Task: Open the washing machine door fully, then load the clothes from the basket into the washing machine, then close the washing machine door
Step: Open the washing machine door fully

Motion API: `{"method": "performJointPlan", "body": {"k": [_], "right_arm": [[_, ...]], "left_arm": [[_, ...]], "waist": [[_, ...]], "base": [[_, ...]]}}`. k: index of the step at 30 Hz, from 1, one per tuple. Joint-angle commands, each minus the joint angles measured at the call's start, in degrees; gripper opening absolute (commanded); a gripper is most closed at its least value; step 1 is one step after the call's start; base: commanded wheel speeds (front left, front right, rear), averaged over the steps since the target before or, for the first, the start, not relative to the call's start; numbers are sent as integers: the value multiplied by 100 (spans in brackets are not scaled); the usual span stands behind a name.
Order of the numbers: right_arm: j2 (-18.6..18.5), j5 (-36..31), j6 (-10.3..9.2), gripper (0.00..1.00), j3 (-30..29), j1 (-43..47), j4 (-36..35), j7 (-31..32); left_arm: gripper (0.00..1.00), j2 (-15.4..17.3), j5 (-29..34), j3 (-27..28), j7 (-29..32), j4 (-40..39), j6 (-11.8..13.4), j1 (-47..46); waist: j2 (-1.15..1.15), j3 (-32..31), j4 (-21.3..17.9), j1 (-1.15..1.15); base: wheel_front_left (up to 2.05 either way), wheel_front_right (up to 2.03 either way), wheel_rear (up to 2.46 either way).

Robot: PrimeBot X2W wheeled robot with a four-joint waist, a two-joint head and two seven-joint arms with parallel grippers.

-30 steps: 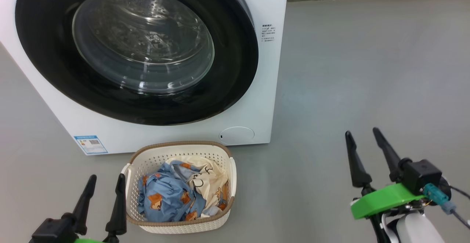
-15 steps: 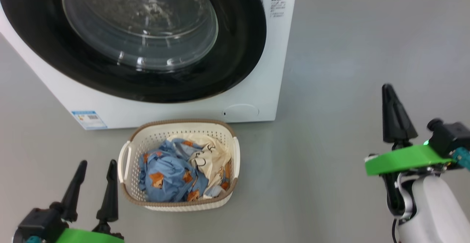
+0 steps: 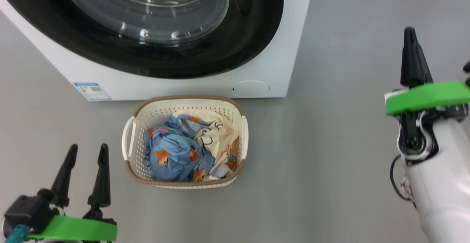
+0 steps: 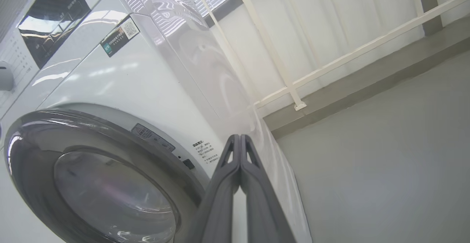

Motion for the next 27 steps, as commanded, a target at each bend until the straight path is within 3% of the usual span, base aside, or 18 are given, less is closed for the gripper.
{"method": "performJointPlan", "body": {"k": [1,7,17,27], "right_arm": [[-64,364,43,0,256,-343,-1,109],[-256,1214,43,0,618,-952,198,486],[-447,3098,43,0,1052,-1951,174,1773],[-510,4228,43,0,1119,-2955,454,2795]], "left_arm": [[100,195,-44,221,-61,-193,4,-266],[100,245,-134,196,-61,-256,4,-418],[100,269,-291,99,-61,-243,4,-623],[100,272,-409,0,-61,-256,4,-785]], "waist": [[0,181,69,0],[0,463,152,0],[0,780,348,0],[0,1119,576,0]], "base": [[0,0,0],[0,0,0],[0,0,0],[0,0,0]]}}
